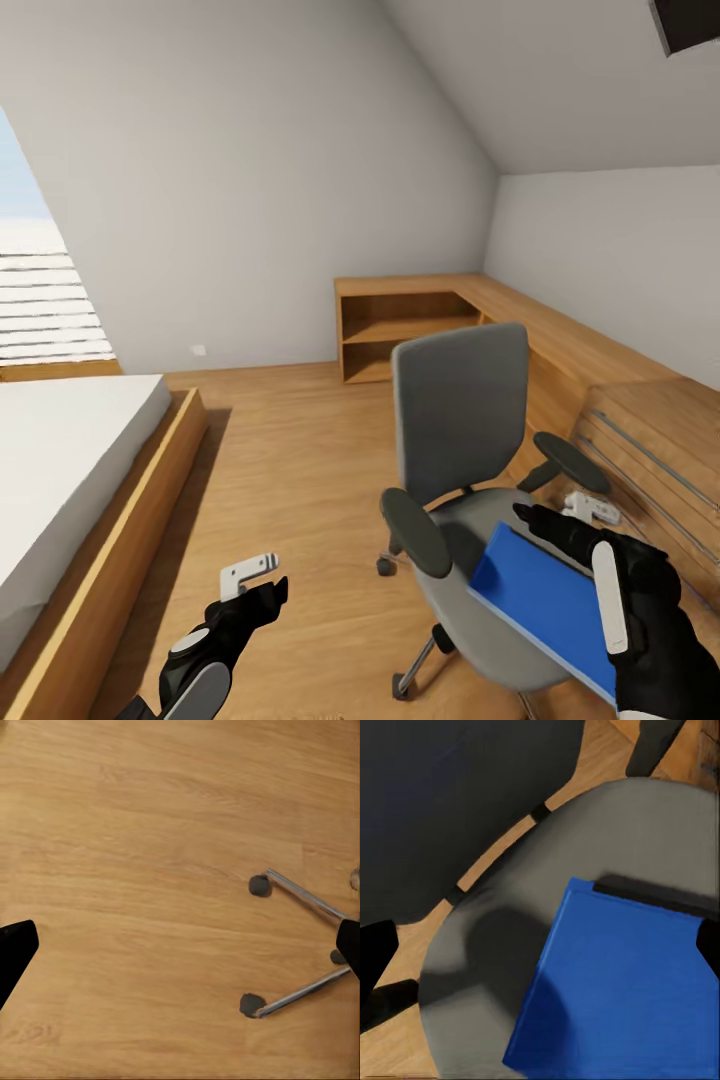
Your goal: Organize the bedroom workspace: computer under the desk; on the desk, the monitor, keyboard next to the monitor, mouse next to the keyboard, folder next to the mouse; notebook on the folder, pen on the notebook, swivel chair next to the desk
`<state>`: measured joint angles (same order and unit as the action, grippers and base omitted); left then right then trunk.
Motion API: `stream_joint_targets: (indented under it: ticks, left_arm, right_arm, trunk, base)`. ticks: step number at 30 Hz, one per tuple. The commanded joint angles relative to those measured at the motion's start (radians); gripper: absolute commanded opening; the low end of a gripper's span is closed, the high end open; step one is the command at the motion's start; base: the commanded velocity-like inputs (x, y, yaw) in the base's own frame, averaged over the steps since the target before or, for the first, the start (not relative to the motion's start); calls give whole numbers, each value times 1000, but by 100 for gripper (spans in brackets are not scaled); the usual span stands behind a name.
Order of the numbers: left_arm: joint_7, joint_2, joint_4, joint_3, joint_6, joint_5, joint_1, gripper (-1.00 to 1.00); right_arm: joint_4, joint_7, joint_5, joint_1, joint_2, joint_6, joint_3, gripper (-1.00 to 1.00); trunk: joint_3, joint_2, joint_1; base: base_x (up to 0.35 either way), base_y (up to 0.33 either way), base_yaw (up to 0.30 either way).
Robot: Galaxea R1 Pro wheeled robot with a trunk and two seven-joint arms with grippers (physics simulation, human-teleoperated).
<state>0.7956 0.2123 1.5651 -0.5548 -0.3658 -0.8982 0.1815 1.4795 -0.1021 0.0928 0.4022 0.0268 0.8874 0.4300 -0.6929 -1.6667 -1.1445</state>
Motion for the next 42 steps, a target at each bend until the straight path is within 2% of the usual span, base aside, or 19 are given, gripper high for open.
stream_joint_targets:
  ticks: [1, 6, 11, 17, 20, 22, 25, 28, 33, 36, 42]
  left_arm:
    - [7, 1, 2, -2, -2, -5, 1, 100]
    - [7, 1, 2, -2, -1, -7, 1, 100]
    - [7, 1, 3, -2, -1, -9, 1, 100]
    - [7, 1, 5, -2, -2, -9, 1, 100]
    - [8, 0, 9, 1, -2, -9, 1, 100]
    - [8, 0, 10, 3, -2, -9, 2, 100]
    - [9, -2, 12, 8, -1, -11, 2, 100]
    - [11, -3, 17, 11, 0, -10, 1, 100]
    - [12, -3, 22, 15, 1, -10, 1, 100]
    - [12, -2, 29, 24, 1, -10, 1, 100]
    - [12, -2, 30, 25, 1, -10, 1, 100]
  right_arm:
    - [1, -2, 29, 1, 3, 6, 104, 100]
    - [-1, -2, 129, 1, -1, 13, 154, 100]
    - [-6, -2, 176, 1, -1, 28, 178, 100]
    - [-52, -3, 192, 1, -2, 30, 213, 100]
    - [-74, -3, 234, 1, -3, 31, 256, 100]
    - [-83, -3, 258, 1, -4, 31, 268, 100]
    - [-94, -2, 314, 1, -7, 31, 286, 100]
    - [-98, -3, 338, 1, -8, 33, 291, 100]
    - [-98, -3, 341, 1, -8, 35, 298, 100]
    - [-101, -6, 342, 1, -8, 33, 334, 100]
    - [-147, -8, 344, 1, -15, 33, 375, 100]
  trunk:
    - [-1, -1, 1]
    - [-1, -1, 1]
    - [-1, -1, 1]
    - [-1, -1, 1]
    - [-1, -1, 1]
    - [-1, -1, 1]
    - [-4, -8, -3]
    - [-13, -29, -15]
    - [-29, -64, -34]
    - [-39, -85, -45]
    - [-57, -127, -68]
  base:
    - [-269, 223, -274]
    - [-268, 227, -289]
    - [-268, 227, -295]
    - [-158, 112, -297]
    - [-34, 23, -298]
    - [-16, 11, -298]
    - [-7, 5, -178]
    - [-2, 1, -53]
    - [0, 0, -8]
    - [0, 0, 0]
    - [0, 0, 0]
